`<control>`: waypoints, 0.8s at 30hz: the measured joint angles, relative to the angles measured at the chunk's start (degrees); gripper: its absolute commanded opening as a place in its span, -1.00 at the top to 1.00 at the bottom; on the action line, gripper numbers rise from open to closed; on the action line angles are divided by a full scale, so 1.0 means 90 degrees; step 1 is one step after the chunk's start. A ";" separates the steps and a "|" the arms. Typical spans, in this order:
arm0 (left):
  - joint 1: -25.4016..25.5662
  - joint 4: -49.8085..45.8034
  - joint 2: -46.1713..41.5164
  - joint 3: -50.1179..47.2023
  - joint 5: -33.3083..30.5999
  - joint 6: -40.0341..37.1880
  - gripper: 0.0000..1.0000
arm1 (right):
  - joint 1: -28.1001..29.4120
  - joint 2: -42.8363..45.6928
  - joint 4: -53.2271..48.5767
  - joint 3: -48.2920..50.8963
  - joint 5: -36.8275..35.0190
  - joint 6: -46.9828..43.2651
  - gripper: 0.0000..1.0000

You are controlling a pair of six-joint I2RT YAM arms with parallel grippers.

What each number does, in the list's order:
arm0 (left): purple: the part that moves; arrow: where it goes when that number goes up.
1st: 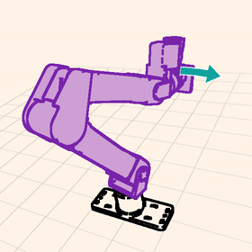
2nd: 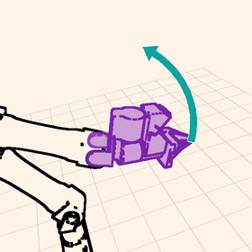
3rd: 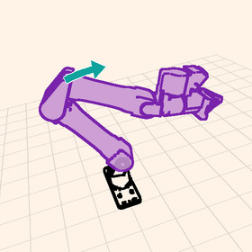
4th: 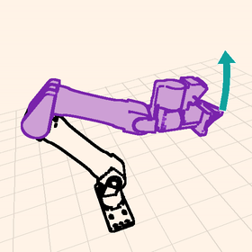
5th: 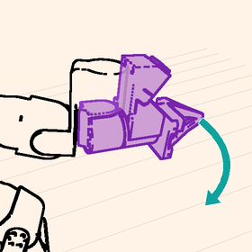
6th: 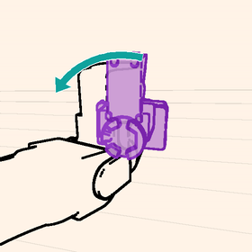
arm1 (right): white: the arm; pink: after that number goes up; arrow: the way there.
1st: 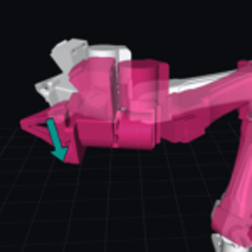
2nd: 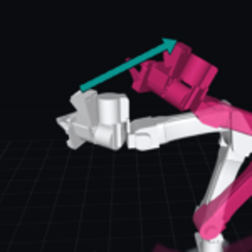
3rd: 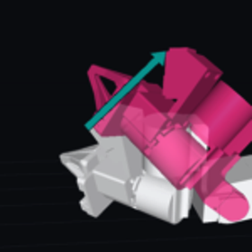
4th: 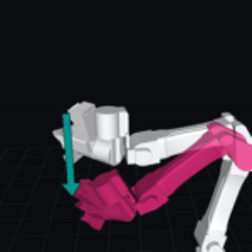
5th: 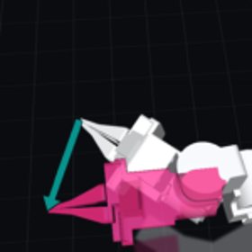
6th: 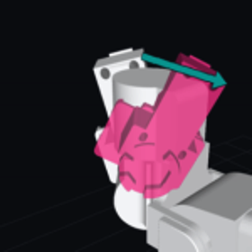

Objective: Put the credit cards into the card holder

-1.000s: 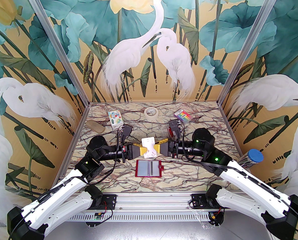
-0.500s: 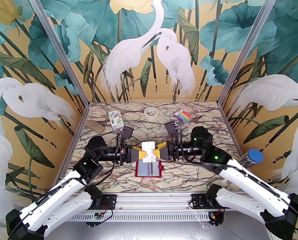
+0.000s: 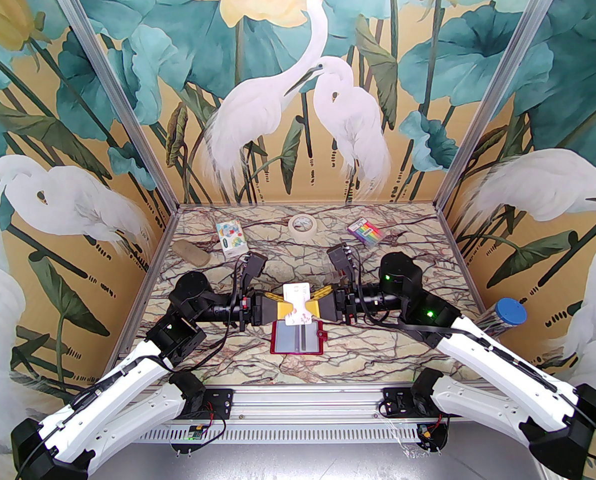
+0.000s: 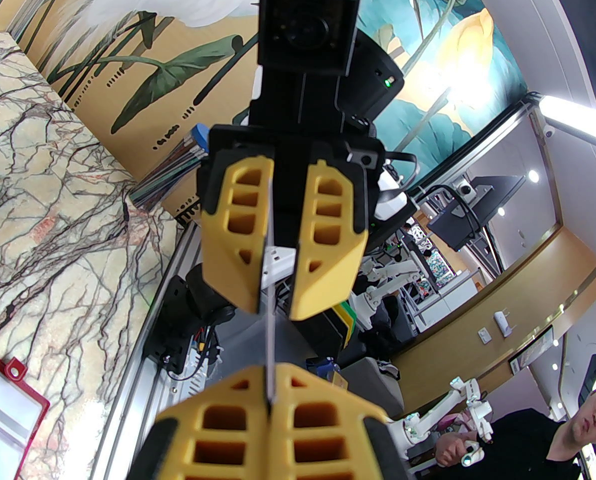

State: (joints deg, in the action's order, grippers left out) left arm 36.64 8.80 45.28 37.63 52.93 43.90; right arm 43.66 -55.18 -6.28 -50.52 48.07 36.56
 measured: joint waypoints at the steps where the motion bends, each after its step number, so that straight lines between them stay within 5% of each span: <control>1: 0.0000 0.0000 0.0007 0.0002 0.0000 0.0000 1.00 | 0.0000 0.0000 0.0000 0.0000 0.0000 0.0000 0.65; 24: 0.0000 0.0002 0.0017 0.0000 0.0024 0.0005 1.00 | 0.0000 -0.0070 0.0005 0.0000 0.0039 0.0005 0.89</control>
State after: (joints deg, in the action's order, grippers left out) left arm 36.64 8.82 45.43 37.63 53.15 43.94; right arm 43.66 -55.81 -6.24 -50.52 48.42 36.60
